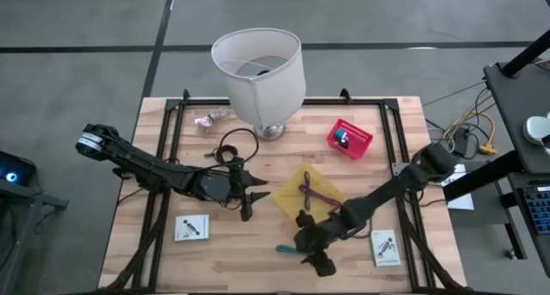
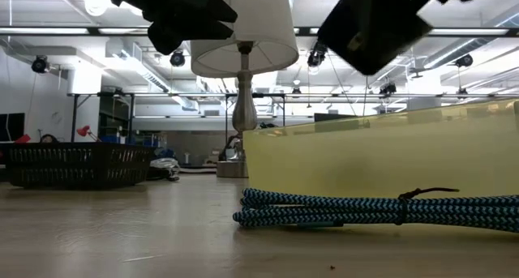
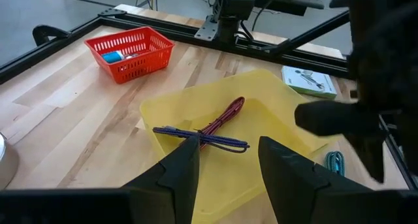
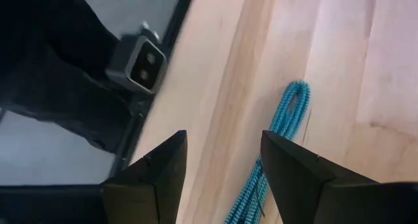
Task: Pick and place items into bin
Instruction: Put the light blue charger cable into the yellow bin
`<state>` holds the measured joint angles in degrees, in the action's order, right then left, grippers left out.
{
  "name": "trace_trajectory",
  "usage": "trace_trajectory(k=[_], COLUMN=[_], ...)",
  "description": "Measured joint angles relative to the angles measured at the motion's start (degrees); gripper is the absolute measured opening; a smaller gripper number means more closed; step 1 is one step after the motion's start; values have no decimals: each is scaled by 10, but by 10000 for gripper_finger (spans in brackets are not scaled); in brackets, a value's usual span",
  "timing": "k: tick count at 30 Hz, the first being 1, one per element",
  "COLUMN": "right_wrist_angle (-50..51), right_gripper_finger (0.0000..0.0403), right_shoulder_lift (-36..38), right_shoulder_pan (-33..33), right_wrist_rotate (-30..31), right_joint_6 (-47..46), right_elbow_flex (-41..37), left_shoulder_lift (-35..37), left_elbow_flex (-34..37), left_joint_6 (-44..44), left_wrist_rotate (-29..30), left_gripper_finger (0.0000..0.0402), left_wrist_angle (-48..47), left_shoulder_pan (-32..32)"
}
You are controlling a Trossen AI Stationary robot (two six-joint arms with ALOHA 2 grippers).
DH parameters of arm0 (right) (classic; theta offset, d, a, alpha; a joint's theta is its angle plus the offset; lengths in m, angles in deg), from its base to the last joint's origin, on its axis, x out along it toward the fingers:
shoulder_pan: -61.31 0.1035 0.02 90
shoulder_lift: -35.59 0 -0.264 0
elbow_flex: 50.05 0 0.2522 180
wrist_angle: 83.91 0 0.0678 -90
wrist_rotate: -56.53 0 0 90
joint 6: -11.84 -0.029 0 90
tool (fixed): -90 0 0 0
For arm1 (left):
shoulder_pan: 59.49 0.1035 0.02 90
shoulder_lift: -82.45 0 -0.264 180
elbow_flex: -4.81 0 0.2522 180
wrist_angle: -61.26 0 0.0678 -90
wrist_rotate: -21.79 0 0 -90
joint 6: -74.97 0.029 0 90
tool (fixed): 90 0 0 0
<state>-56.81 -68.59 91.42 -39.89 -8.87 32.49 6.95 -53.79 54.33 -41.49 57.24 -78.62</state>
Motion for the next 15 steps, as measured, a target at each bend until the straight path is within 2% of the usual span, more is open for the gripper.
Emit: trace_trajectory(k=[7,15], right_wrist_angle=[56,80], right_gripper_finger=[182,170], right_shoulder_lift=[-61,-98], right_shoulder_pan=[0,0], right_wrist_rotate=[3,6], right_joint_6=[29,27], right_elbow_flex=[56,65], left_shoulder_lift=[0,0], left_elbow_flex=[0,1], left_joint_6=[0,-1], left_wrist_rotate=[-12,-13], left_gripper_finger=[141,141], left_wrist_angle=[0,0], left_shoulder_pan=[0,0])
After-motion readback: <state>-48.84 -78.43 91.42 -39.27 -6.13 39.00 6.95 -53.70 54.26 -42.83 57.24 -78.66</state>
